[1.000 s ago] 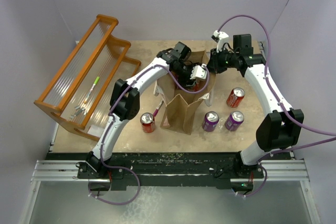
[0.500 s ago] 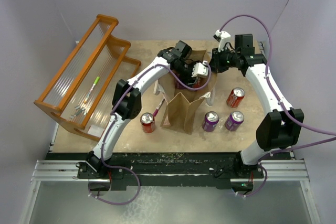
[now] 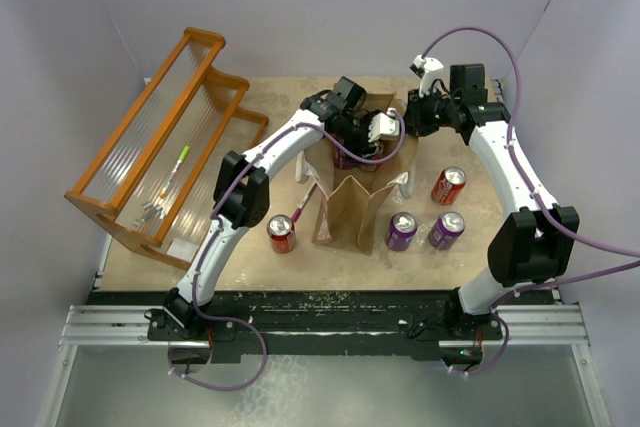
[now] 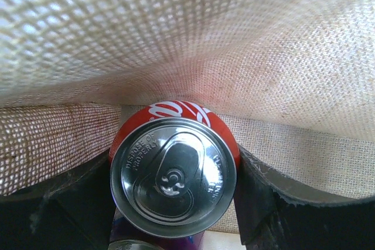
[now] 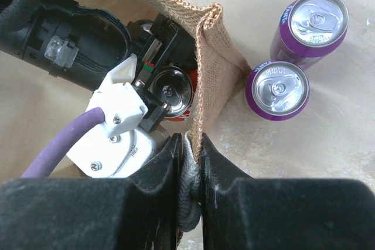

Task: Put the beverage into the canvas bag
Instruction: Place the drink in the canvas bag.

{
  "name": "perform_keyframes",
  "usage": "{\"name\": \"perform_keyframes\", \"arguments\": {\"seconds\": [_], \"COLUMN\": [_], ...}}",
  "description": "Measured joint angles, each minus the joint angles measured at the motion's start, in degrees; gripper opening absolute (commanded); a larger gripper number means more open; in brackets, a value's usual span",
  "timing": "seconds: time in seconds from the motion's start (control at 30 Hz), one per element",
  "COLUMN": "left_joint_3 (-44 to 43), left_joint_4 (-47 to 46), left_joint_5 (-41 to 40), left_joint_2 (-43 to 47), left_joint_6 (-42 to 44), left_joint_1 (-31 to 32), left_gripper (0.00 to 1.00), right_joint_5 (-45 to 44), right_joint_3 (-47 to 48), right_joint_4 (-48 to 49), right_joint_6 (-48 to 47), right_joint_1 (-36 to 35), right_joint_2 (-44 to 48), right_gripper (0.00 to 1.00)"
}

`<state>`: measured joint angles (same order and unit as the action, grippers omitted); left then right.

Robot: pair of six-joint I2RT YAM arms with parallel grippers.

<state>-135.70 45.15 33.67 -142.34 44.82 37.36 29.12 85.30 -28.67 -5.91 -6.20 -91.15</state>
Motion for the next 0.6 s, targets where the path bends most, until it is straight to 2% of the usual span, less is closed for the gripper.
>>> {"name": "perform_keyframes", "arguments": {"seconds": [0.23,0.37,0.5,0.6], "left_joint_3": [0.6,0.6,0.6,0.9], "left_joint_4": [-0.7,-0.8,-1.3,-2.1], "left_joint_5": [-0.1,-0.2,-0.6,-0.6], "left_joint_2": [0.0,0.0,0.0,0.0], "left_joint_6": [-2.6,-3.8,-5.2,-6.2], "left_joint_1": [-0.1,-0.2,-0.3,-0.3], "left_gripper": [0.89,0.9,0.85,0.67], "right_joint_5": [-0.1,0.0,0.0,0.0], "right_joint_3": [0.2,0.2,0.2,0.2], "right_joint_4": [0.3,0.3,0.3,0.3], "right_joint_6": [0.0,0.0,0.0,0.0], "right_joint_1": [0.2,0.2,0.2,0.2], "right_joint_2": [-0.4,-0.4,-0.4,-0.4], "right_gripper": [0.14,0.14,0.14,0.14]}}
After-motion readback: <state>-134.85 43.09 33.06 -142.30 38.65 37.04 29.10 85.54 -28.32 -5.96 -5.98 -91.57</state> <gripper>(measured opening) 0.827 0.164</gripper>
